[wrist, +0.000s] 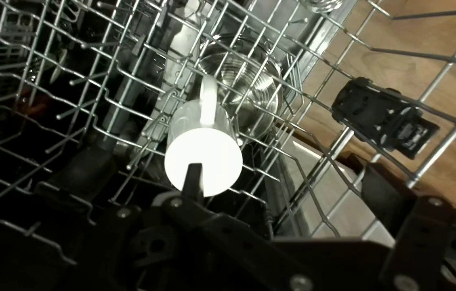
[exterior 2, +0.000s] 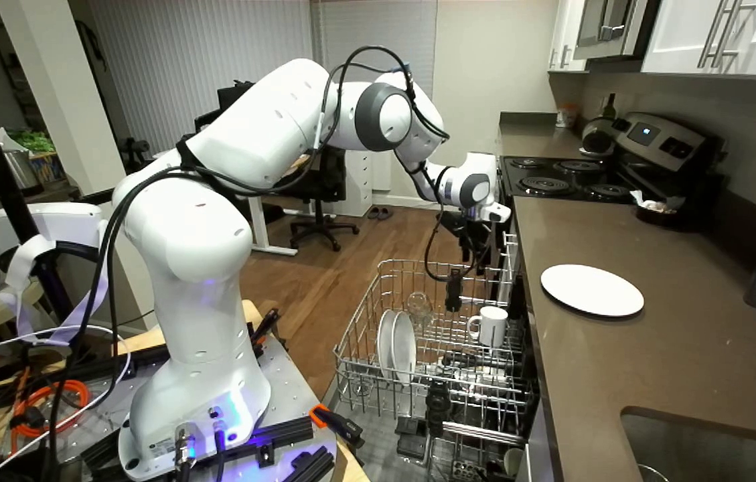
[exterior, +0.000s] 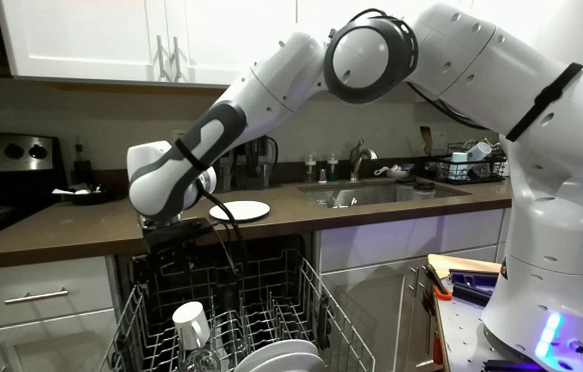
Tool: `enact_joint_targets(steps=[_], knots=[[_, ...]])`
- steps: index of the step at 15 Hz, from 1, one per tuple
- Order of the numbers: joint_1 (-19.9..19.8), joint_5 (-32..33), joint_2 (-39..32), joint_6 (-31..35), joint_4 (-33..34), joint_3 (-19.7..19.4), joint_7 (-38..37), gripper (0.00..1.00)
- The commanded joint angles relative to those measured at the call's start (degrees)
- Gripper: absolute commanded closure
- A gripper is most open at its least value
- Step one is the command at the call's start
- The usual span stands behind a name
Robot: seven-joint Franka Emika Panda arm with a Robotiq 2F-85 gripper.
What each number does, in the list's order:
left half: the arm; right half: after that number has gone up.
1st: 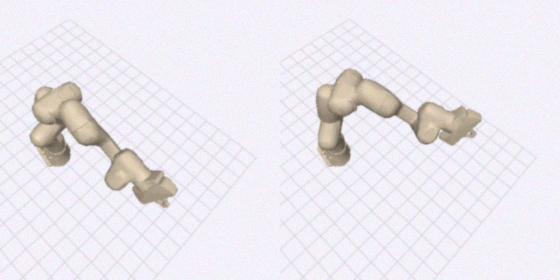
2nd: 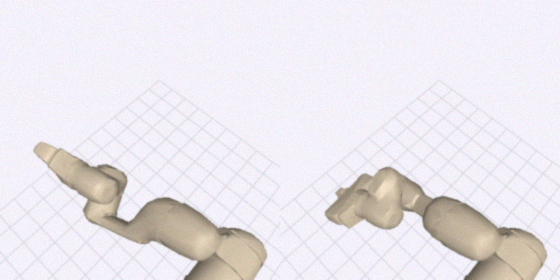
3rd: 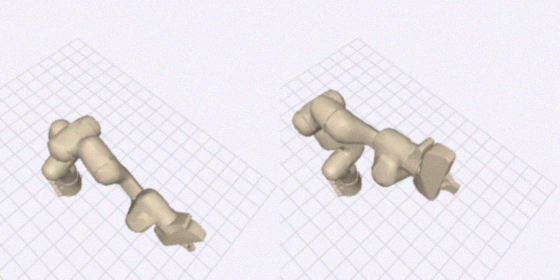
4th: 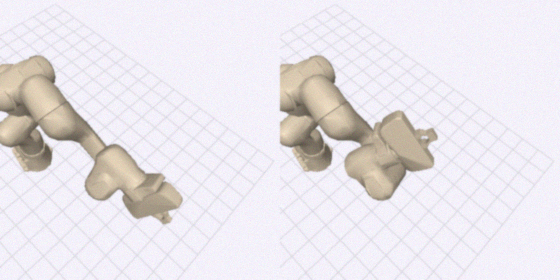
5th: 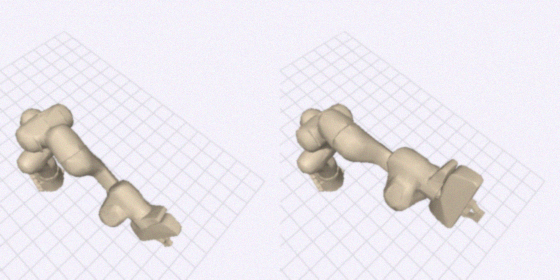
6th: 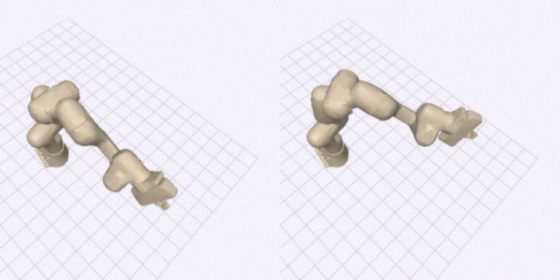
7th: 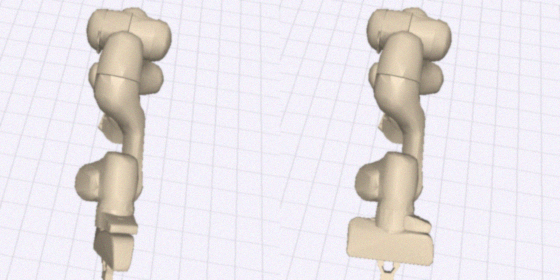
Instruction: Move the white cup towards you
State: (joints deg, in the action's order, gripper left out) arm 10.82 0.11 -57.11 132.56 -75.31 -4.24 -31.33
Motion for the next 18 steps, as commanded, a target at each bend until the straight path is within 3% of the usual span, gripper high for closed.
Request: enact_joint_targets(steps=[1,7,8,9,18], knots=[[0.95,-1.07,-5.88,-1.86,5.0,-2.15,-6.22,0.0],[-1.31,-2.47,-11.78,-2.83,9.03,-1.66,-10.14,0.0],[-2.36,-2.41,-11.39,-1.02,8.65,-0.07,-6.17,0.0],[-0.73,-1.2,-10.58,-0.65,6.41,-1.86,-8.57,0.0],[-0.38,-1.03,-15.13,-1.67,11.94,-2.27,-10.1,0.0]])
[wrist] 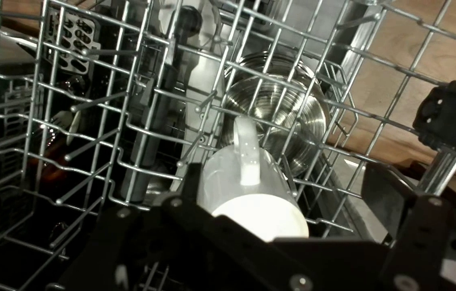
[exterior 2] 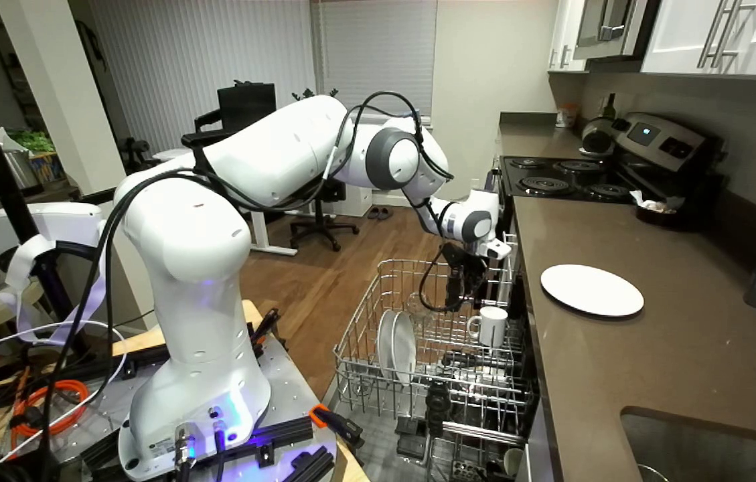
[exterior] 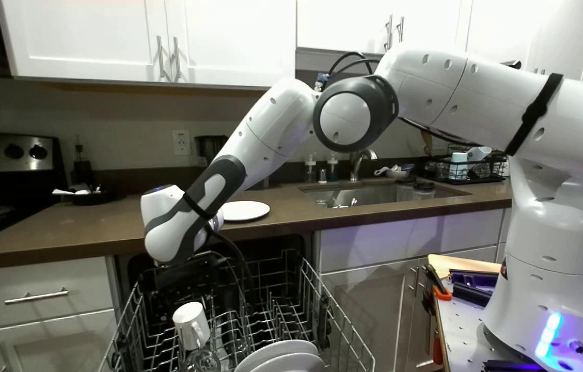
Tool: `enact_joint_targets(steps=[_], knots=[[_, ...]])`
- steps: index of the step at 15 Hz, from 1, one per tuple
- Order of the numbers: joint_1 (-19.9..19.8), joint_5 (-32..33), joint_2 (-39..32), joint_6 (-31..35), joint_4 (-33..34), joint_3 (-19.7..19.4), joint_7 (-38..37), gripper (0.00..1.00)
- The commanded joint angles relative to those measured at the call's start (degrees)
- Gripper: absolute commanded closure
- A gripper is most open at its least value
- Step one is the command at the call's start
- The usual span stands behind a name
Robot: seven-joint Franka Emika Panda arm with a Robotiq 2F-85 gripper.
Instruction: Move the white cup towards you
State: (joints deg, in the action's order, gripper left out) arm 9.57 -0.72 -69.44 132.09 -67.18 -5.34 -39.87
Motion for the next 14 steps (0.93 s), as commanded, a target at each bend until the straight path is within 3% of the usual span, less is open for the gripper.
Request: enact_joint_targets(steps=[1,8,9,14], knots=[[0.91,-0.2,-3.38,-1.13,4.4,-1.29,-1.65,0.0],[-0.12,-0.22,-7.06,-1.61,9.03,-2.14,-1.26,0.0],[-0.35,-0.29,-7.36,-1.71,9.51,-2.2,-1.17,0.22],[-0.69,-0.27,-8.22,-2.02,11.1,-2.45,-1.33,0.54]])
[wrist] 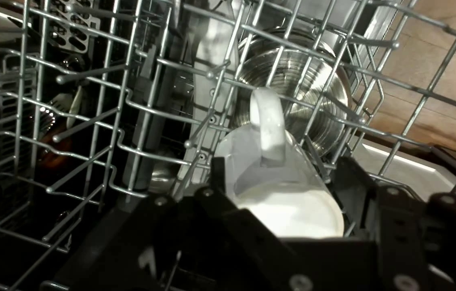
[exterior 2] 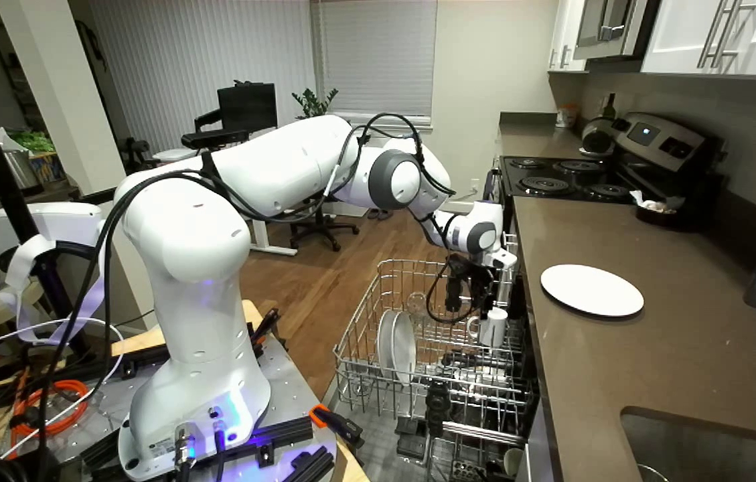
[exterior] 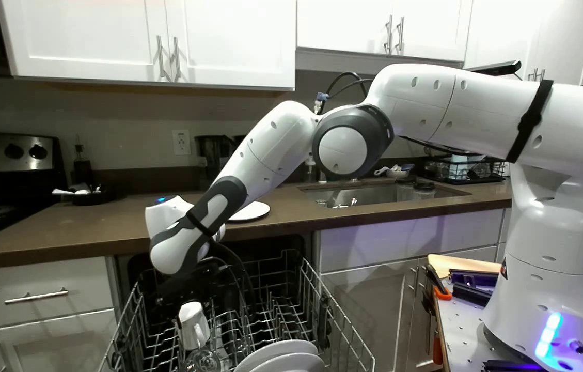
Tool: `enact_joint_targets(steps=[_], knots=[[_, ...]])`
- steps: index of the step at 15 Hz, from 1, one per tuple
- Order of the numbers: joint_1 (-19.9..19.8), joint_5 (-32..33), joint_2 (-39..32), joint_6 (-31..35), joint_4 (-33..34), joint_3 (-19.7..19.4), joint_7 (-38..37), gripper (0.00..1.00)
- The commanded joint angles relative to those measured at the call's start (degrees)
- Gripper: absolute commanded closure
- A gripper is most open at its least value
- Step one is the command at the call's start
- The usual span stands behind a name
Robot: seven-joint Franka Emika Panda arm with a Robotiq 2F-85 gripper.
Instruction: Move the white cup towards you
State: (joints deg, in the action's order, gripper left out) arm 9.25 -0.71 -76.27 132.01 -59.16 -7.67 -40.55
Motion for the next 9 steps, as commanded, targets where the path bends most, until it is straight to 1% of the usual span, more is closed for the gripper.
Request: enact_joint_targets(steps=[1,2,4,5,6,7,9], knots=[[-0.37,-0.27,-1.49,-1.87,3.28,-0.15,-0.69,0.59],[-0.37,-0.28,-1.64,-1.78,3.47,-0.14,-0.72,0.67],[-0.49,-0.34,-2.0,-2.18,3.86,0.03,-0.57,0.66],[-0.57,-0.4,-2.13,-2.33,3.96,0.17,-0.47,0.64],[-0.71,-0.49,-2.47,-2.42,4.25,0.33,-0.36,0.67],[-0.8,-0.56,-2.66,-2.44,4.41,0.44,-0.25,0.63],[-0.94,-0.64,-3.36,-2.5,5.07,0.61,-0.07,0.67]])
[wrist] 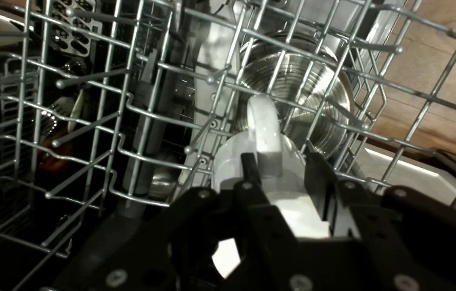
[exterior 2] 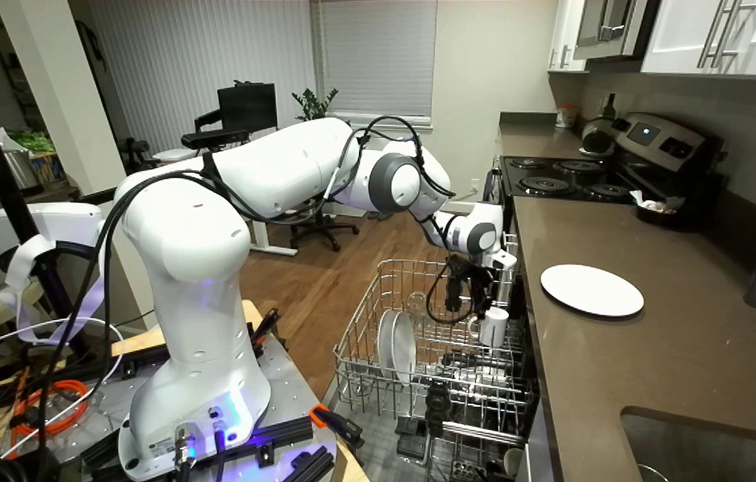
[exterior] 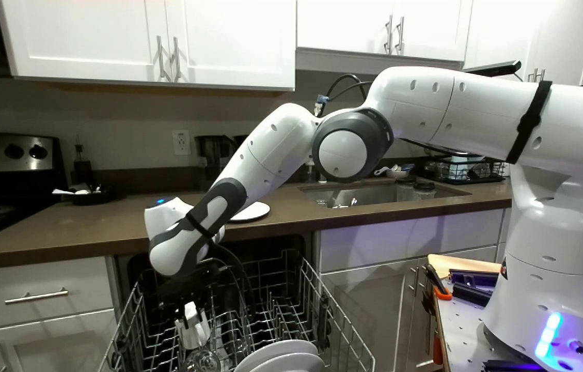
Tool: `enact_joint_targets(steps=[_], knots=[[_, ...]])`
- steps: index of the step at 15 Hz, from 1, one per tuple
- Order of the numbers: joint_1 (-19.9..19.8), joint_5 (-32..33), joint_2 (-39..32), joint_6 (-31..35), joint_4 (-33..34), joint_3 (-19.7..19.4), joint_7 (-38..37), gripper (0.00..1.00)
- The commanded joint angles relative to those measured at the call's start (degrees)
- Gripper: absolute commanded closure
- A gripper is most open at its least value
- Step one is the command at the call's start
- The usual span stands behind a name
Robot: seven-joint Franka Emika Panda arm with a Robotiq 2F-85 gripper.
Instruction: Move the white cup towards you
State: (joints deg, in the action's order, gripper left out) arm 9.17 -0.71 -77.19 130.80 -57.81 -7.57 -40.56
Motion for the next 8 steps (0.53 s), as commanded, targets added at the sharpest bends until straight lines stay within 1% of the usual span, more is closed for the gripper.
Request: enact_joint_targets(steps=[1,2,3,6,7,8], knots=[[-0.94,-0.65,-3.0,-1.4,4.26,0.6,0.09,0.65],[-1.02,-0.66,-3.43,-1.43,4.67,0.66,0.25,0.66],[-1.14,-0.71,-3.9,-1.45,5.1,0.74,0.38,0.65],[-1.41,-0.72,-5.22,-1.65,6.5,0.81,0.62,0.7],[-1.48,-0.74,-5.21,-1.41,6.26,0.81,0.75,0.66],[-1.52,-0.73,-5.52,-1.48,6.6,0.8,0.76,0.73]])
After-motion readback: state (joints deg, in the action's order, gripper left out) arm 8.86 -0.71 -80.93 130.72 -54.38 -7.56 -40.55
